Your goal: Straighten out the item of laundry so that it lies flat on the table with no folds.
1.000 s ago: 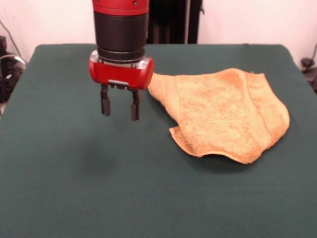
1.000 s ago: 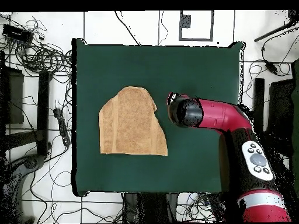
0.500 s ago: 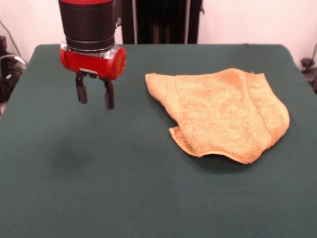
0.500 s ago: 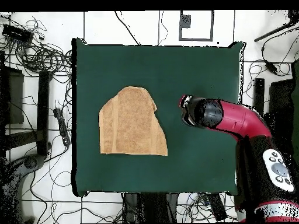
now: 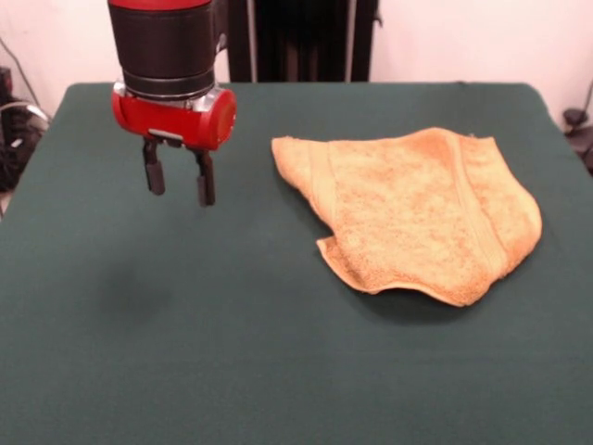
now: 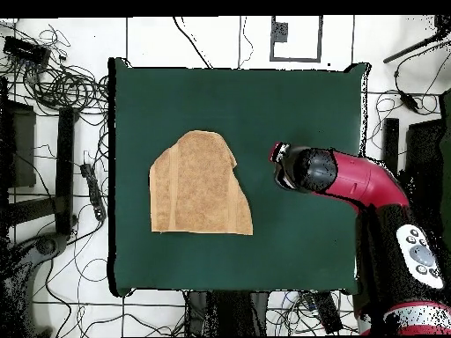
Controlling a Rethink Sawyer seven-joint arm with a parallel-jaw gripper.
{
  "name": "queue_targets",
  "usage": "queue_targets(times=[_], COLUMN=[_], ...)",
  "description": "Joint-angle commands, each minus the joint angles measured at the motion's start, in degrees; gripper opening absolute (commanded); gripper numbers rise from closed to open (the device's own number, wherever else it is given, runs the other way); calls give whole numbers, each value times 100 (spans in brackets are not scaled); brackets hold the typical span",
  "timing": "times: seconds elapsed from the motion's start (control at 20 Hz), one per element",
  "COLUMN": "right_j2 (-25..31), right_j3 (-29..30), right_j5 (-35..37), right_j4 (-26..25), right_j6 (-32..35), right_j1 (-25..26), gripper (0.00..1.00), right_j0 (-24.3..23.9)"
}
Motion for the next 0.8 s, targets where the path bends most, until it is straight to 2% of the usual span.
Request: queue_targets(times=[0.05,0.8], right_j2=[341,249], right_j3=[118,390], right_j5=[708,325], right_j4=[204,250], right_j6=[184,589], right_j1=[349,295], gripper=[100,100], right_j0=[252,430])
